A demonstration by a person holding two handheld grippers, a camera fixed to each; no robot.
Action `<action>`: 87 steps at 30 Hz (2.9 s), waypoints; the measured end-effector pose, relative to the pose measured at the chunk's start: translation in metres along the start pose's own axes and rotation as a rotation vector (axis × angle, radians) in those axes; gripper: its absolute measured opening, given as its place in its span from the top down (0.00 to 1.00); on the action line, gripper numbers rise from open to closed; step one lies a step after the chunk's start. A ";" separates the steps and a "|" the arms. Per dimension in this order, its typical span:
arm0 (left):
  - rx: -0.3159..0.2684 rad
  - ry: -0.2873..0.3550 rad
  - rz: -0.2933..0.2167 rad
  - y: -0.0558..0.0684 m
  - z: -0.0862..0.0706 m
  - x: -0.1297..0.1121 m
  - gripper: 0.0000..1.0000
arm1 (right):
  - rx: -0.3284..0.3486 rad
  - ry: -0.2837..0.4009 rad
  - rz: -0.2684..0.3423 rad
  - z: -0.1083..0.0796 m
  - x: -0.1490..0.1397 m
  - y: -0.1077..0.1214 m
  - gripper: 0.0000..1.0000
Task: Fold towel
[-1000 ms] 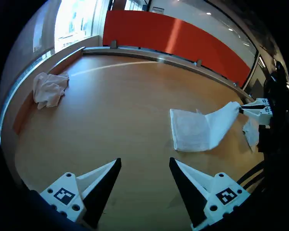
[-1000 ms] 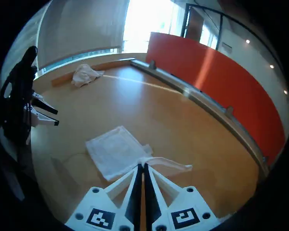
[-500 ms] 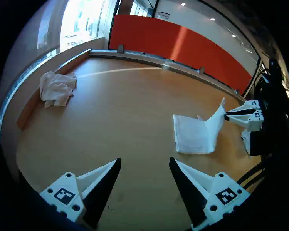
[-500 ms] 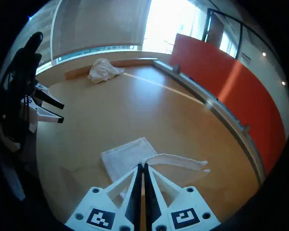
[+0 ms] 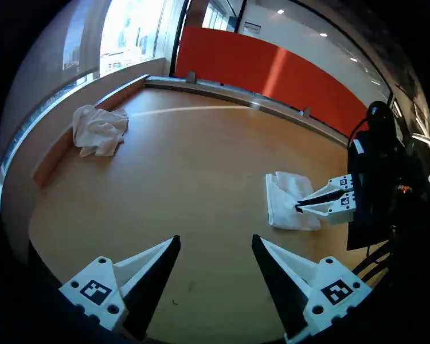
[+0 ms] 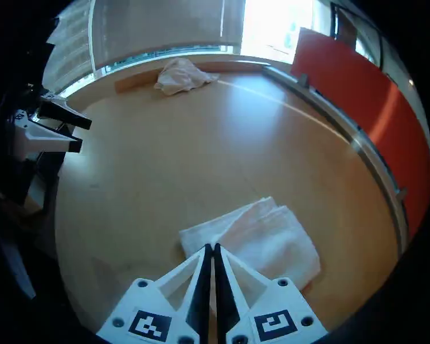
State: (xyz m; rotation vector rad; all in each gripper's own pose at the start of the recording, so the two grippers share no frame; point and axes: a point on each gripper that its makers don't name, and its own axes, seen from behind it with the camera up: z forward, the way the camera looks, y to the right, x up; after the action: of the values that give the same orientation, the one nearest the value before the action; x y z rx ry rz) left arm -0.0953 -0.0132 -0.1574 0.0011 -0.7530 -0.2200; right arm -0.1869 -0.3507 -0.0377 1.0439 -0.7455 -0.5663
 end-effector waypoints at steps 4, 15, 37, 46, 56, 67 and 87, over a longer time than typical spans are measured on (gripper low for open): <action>-0.001 -0.005 -0.007 0.000 0.000 -0.003 0.08 | 0.009 -0.009 0.016 0.006 -0.002 -0.002 0.96; -0.013 -0.014 0.002 0.005 0.005 -0.002 0.08 | 0.011 0.007 0.039 -0.006 -0.001 0.000 0.55; -0.038 -0.020 0.013 0.019 0.011 0.000 0.07 | -0.089 -0.054 0.159 -0.045 -0.074 0.017 0.50; -0.043 -0.025 0.022 0.024 0.012 -0.003 0.08 | -0.096 -0.086 0.196 -0.041 -0.099 0.011 0.50; -0.040 -0.029 0.024 0.023 0.009 -0.006 0.08 | -0.100 -0.095 0.228 -0.030 -0.109 0.008 0.56; -0.037 -0.028 0.023 0.022 0.007 -0.007 0.08 | -0.108 -0.085 0.250 -0.028 -0.109 0.006 0.90; -0.076 0.009 0.045 0.036 0.009 0.017 0.08 | -0.216 0.021 0.180 -0.079 -0.039 0.050 0.96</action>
State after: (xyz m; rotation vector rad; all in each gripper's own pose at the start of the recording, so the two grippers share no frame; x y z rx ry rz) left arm -0.0823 0.0189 -0.1366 -0.0867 -0.7344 -0.2060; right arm -0.1467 -0.2587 -0.0260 0.7734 -0.7338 -0.4685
